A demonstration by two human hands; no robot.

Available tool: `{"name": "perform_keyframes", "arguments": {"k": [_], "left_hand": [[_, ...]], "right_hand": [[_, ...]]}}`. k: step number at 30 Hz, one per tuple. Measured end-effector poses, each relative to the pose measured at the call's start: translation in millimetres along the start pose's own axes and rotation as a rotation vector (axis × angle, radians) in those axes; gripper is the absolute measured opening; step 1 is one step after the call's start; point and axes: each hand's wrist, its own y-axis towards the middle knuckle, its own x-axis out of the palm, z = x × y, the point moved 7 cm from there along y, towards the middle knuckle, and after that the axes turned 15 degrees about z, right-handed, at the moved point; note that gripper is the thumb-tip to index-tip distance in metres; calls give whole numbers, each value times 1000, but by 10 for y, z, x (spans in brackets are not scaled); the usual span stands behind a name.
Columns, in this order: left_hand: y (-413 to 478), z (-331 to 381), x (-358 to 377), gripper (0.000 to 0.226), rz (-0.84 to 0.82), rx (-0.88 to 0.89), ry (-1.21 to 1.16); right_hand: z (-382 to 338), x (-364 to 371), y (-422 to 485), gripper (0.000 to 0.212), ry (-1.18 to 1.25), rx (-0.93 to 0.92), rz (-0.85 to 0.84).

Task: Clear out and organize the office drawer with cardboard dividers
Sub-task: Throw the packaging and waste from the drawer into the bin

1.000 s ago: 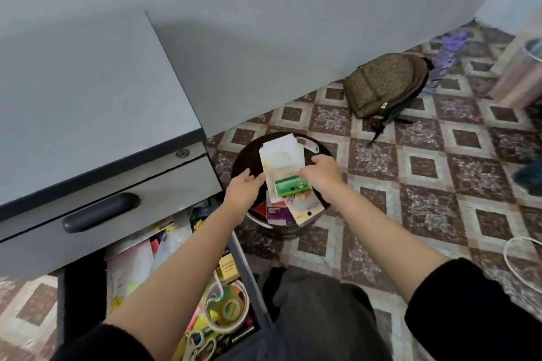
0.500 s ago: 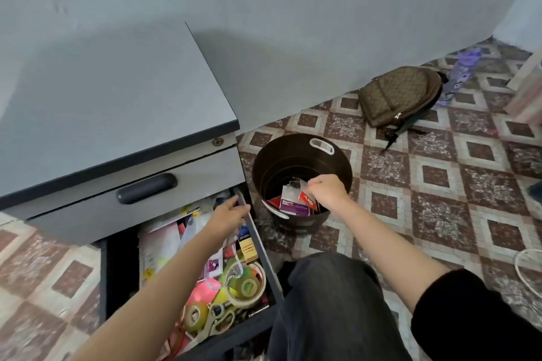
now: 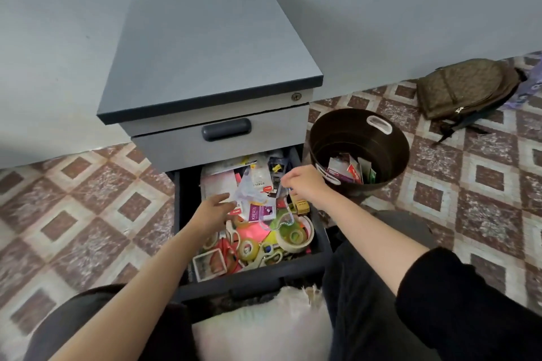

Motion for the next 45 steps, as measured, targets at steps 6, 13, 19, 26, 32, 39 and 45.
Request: {"name": "perform_keyframes", "arguments": {"k": [6,13,19,26,32,39,45], "left_hand": [[218,-472,-304,42,91,-22,73],[593,-598,-235,49,113,17,226],[978,-580,-78,62,63,139,439],[1178,-680,170,73,-79,283,751],[1163,-811,259,77,-157,257,747],[976,-896,240,76,-205,252,803],[765,-964,233,79,-213,247,894]], "right_hand": [[115,516,24,23,-70,4,-57],[118,924,261,19,-228,-69,-33],[172,1007,441,36,-514,-194,52],[279,1383,481,63,-753,-386,-224],[451,1525,454,61,-921,-419,-350],[596,1506,271,62,-915,-387,-412],[627,1441,25,62,-944,-417,-438]]}}
